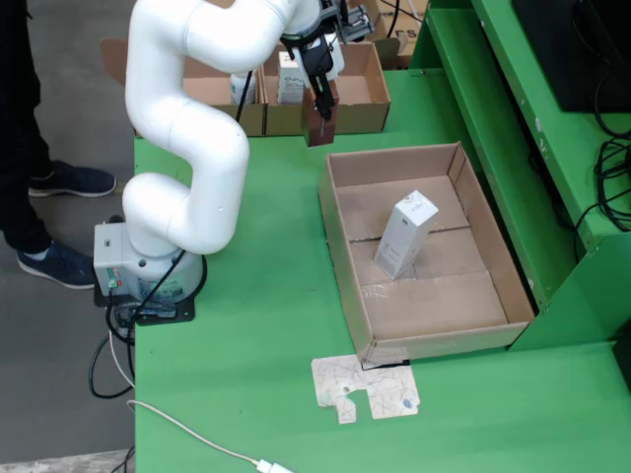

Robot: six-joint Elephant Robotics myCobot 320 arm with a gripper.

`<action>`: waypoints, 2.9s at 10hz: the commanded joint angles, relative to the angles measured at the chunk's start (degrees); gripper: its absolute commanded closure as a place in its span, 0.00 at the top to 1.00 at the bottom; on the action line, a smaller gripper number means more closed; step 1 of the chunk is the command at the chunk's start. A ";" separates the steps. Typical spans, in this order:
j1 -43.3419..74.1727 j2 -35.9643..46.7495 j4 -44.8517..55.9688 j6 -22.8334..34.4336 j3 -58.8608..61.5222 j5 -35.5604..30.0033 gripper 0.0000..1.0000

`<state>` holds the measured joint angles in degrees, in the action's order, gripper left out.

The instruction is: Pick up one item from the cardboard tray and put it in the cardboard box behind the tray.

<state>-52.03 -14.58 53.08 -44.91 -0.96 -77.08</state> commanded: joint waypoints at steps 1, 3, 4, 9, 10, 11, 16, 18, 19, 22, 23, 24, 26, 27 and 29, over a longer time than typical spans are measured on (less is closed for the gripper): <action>-2.21 1.25 0.06 1.42 0.96 -0.13 0.00; -5.39 1.84 1.69 3.29 0.96 1.21 0.00; -7.90 2.45 2.81 2.85 0.96 2.18 0.00; -10.99 0.39 0.52 2.64 0.96 3.17 0.00; -13.19 -1.88 -2.10 2.03 0.96 3.56 0.00; -13.19 -1.88 -2.10 2.03 0.96 3.56 0.00; -14.60 -6.33 -6.86 1.31 0.96 4.07 0.00; -14.60 -6.33 -6.86 1.31 0.96 4.07 0.00; -14.60 -6.33 -6.86 1.31 0.96 4.07 0.00; -14.60 -6.32 -6.86 1.31 0.96 4.07 0.00; -14.60 -6.32 -6.86 1.31 0.96 4.07 0.00; -14.60 -6.32 -6.86 1.31 0.96 4.07 0.00; -14.60 -6.32 -6.86 1.31 0.96 4.07 0.00; -14.60 -6.32 -6.86 1.31 0.96 4.07 0.00; -14.60 -6.32 -6.86 1.31 0.96 4.07 0.00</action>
<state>-66.26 -22.06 46.93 -43.41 -1.05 -73.56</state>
